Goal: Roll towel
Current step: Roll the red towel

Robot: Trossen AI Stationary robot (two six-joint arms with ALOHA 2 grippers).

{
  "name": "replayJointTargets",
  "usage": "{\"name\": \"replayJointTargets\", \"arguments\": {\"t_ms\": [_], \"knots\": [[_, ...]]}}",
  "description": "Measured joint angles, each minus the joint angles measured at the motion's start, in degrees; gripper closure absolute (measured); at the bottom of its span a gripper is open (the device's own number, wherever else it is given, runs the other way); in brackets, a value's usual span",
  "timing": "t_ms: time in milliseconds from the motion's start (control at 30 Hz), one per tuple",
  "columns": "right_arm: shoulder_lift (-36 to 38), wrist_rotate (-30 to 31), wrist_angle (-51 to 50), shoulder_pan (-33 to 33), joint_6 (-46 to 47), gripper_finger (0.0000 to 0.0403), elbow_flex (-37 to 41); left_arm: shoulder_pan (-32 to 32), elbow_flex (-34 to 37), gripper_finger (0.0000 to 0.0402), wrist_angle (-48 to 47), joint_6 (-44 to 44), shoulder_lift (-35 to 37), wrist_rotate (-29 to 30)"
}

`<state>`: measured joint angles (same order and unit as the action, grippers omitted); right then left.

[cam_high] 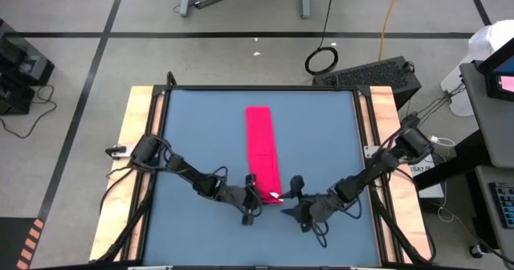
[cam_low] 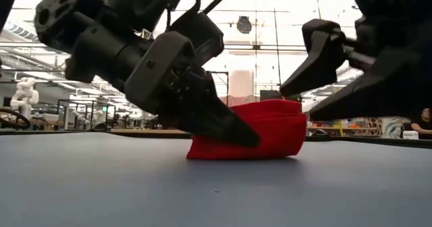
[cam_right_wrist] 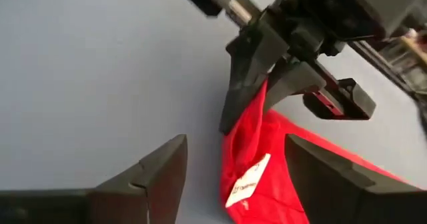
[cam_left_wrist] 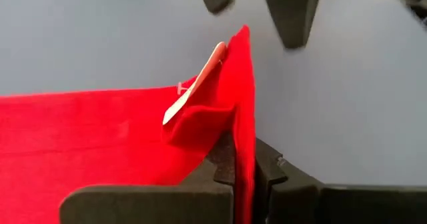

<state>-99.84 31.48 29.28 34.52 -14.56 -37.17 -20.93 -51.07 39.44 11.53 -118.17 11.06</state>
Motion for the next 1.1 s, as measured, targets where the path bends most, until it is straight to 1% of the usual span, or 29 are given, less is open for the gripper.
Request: {"name": "replayJointTargets", "arguments": {"t_ms": [167, 267, 433, 500, 567, 667, 800, 900, 1000, 1033, 1100], "knots": [[-4.1, 1.5, 4.8, -0.4, -0.4, 0.02, 0.0, 1.2, 0.0, 0.0395, 0.0, 1.7, 0.0, -6.0], [-5.4, 1.4, 5.9, -0.8, 1.4, 0.022, 0.0, 1.5, 0.0, 0.0396, 0.0, 1.7, 0.0, -8.0], [-5.3, 1.0, 6.1, -0.9, 1.9, 0.0233, 0.0, 2.1, 0.0, 0.0394, 0.0, 1.7, 0.0, -9.2], [-5.3, -1.6, 6.0, -1.4, 2.1, 0.0233, 0.0, 2.5, 0.0, 0.0392, 0.0, 1.7, 0.0, -9.5], [-5.3, -3.4, 5.9, -2.0, 3.9, 0.0235, 0.0, 2.7, 0.0, 0.039, 0.0, 1.7, 0.0, -9.5], [-5.3, -3.7, 6.1, -3.0, 7.1, 0.0249, 0.0, 3.0, 0.0, 0.0389, 0.0, 1.7, 0.0, -10.6], [-5.3, -5.3, 6.1, -3.9, 10.0, 0.0295, 0.0, 3.1, 0.0, 0.0388, 0.0, 1.7, 0.0, -11.8], [-5.3, -8.1, 5.6, -4.2, 11.3, 0.0341, 0.0, 3.1, 0.0, 0.0388, 0.0, 1.8, 0.0, -12.4], [-5.3, -9.3, 5.5, -4.2, 14.2, 0.0387, 0.1, 3.1, 0.0, 0.0387, 0.0, 2.0, 0.0, -12.4], [-5.3, -9.4, 5.5, -4.2, 15.0, 0.0394, 0.1, 3.1, 0.0, 0.0387, 0.0, 2.3, 0.0, -12.4], [-5.3, -9.4, 5.5, -4.2, 17.2, 0.0394, 0.1, 3.1, 0.0, 0.0387, 0.0, 4.0, 0.0, -12.4]]}}
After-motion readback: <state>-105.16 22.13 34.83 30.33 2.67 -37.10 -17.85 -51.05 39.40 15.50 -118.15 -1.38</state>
